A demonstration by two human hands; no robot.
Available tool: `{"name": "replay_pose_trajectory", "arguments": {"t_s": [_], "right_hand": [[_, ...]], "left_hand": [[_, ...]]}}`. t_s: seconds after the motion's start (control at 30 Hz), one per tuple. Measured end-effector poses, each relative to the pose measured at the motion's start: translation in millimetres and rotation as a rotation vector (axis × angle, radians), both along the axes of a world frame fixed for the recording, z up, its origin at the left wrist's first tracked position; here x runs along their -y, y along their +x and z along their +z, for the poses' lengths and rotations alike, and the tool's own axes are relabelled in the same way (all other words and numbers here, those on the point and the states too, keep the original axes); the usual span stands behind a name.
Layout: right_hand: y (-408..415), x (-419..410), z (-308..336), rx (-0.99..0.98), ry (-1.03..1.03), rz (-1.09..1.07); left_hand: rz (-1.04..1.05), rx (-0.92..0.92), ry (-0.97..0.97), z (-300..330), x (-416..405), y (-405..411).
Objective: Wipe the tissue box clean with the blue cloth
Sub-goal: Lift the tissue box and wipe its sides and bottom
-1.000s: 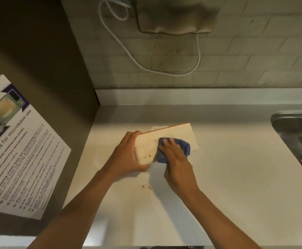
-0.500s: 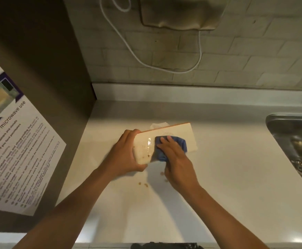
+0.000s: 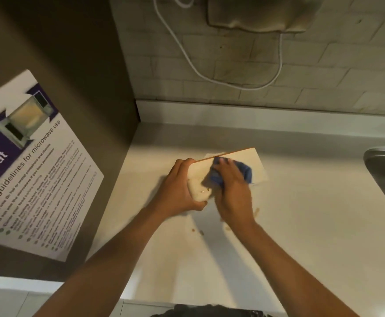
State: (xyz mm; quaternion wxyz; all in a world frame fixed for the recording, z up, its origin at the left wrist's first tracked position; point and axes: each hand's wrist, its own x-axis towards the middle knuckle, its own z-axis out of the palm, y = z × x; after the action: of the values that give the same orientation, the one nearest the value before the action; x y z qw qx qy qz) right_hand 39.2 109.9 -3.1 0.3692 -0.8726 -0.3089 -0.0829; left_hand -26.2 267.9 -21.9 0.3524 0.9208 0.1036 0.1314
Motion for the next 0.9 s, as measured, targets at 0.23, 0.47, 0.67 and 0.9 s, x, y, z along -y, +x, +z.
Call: {"name": "replay_pose_trajectory", "arguments": {"t_s": [0.23, 0.47, 0.67, 0.9], "right_hand": [[11.7, 41.7, -5.2, -0.010, 0.008, 0.024], [-23.9, 8.1, -16.6, 0.072, 0.048, 0.131], [5.0, 61.6, -23.9, 0.046, -0.018, 0.027], [-38.0, 32.3, -29.9, 0.032, -0.037, 0.134]], "left_hand": [[-0.028, -0.006, 0.000, -2.6, 1.7, -2.8], [-0.013, 0.056, -0.037, -7.6, 7.9, -1.0], [-0.004, 0.050, 0.005, -5.0, 9.9, -4.0], [0.010, 0.011, -0.042, -3.2, 7.8, -0.2]]}}
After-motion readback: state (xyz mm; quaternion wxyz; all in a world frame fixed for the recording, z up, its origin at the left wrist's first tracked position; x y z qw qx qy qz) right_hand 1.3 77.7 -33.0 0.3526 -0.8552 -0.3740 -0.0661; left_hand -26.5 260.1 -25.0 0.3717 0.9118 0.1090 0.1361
